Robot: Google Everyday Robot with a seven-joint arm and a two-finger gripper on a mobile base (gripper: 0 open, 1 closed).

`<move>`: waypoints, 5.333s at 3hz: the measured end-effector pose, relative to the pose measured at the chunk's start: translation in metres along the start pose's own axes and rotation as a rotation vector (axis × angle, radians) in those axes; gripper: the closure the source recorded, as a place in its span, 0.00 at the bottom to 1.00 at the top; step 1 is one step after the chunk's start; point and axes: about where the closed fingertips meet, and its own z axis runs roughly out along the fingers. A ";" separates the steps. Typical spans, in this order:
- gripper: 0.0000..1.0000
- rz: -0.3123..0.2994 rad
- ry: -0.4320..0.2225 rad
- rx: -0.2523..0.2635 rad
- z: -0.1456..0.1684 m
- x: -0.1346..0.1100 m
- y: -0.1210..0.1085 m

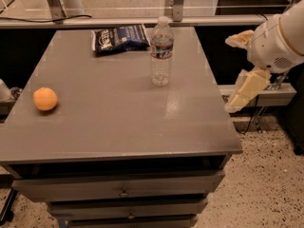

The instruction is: Move water bottle near orange

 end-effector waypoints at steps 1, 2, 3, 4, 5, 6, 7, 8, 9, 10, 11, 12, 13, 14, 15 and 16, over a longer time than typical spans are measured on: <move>0.00 -0.048 -0.136 0.017 0.030 -0.018 -0.024; 0.00 -0.032 -0.262 0.001 0.052 -0.033 -0.042; 0.00 0.041 -0.390 -0.046 0.075 -0.051 -0.057; 0.00 0.118 -0.515 -0.095 0.093 -0.077 -0.070; 0.00 0.192 -0.651 -0.136 0.109 -0.104 -0.082; 0.17 0.252 -0.778 -0.165 0.122 -0.127 -0.090; 0.41 0.273 -0.863 -0.187 0.124 -0.149 -0.090; 0.64 0.260 -0.920 -0.196 0.117 -0.173 -0.094; 0.87 0.230 -0.975 -0.216 0.099 -0.219 -0.090; 1.00 0.227 -0.976 -0.219 0.099 -0.221 -0.089; 1.00 0.227 -0.976 -0.219 0.099 -0.221 -0.089; 1.00 0.254 -0.977 -0.216 0.095 -0.215 -0.087; 1.00 0.282 -1.013 -0.206 0.106 -0.226 -0.081; 1.00 0.278 -1.057 -0.215 0.132 -0.258 -0.079; 1.00 0.254 -1.083 -0.258 0.159 -0.296 -0.072; 1.00 0.222 -1.113 -0.325 0.173 -0.341 -0.058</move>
Offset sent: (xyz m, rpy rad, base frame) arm 0.0977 0.0654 -0.0195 0.4396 -0.0419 0.1483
